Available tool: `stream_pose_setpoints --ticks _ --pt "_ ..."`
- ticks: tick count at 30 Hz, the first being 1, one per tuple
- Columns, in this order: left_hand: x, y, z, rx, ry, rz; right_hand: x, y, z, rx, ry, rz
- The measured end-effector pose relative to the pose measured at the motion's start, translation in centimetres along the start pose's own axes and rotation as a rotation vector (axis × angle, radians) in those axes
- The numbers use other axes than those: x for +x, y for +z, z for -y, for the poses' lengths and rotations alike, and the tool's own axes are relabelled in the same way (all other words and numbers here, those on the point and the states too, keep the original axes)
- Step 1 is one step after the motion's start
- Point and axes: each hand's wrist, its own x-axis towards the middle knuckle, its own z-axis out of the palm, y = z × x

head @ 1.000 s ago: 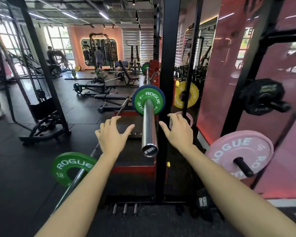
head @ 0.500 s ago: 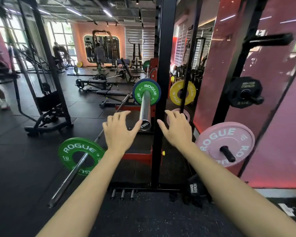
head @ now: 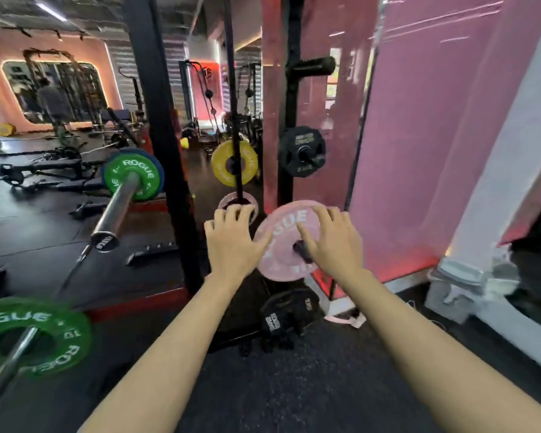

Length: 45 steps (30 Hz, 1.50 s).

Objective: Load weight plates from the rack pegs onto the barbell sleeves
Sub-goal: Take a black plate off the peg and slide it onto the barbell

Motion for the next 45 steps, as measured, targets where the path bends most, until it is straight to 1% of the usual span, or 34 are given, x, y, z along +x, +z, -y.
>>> stream_pose_setpoints --ticks 3,6,8,11,15,18,23,27,32,36,40,45 --pt "0.3 2.5 -6.1 -0.067 0.029 0.039 -1.3 -2.8 -6.0 -0.08 0.078 -0.007" --pt "0.5 4.5 -10.8 -0.104 0.041 0.106 -1.9 -4.6 -10.4 -0.1 0.157 -0.017" --pt "0.8 5.6 -12.6 -0.138 0.049 0.122 -1.8 -4.8 -12.2 -0.109 0.195 -0.014" --pt "2.1 7.7 -13.6 -0.142 0.059 0.128 -0.7 -4.1 -14.0 -0.116 0.215 -0.024" --pt "4.4 10.7 -13.2 -0.205 0.054 0.093 1.7 -1.7 -15.7 -0.118 0.214 -0.011" --pt "7.0 13.5 -12.4 -0.205 0.058 0.097 4.6 0.8 -16.5 -0.131 0.192 -0.006" --pt "14.1 18.5 -10.0 -0.19 -0.009 0.048 12.6 5.7 -17.6 -0.125 0.159 0.029" --pt "19.7 22.9 -7.6 -0.168 -0.029 0.002 18.9 9.7 -19.3 -0.089 0.169 -0.005" --pt "23.6 28.2 -6.1 -0.139 -0.087 0.035 23.1 14.3 -22.1 -0.096 0.182 0.037" --pt "25.6 31.9 -5.3 -0.103 -0.106 0.02 26.7 17.9 -24.3 -0.077 0.177 0.063" --pt "27.2 35.1 -4.2 -0.035 -0.185 0.04 30.2 21.6 -25.8 -0.023 0.112 0.071" --pt "29.2 38.3 -3.1 0.05 -0.26 0.098 35.3 25.9 -26.8 0.039 0.026 0.135"
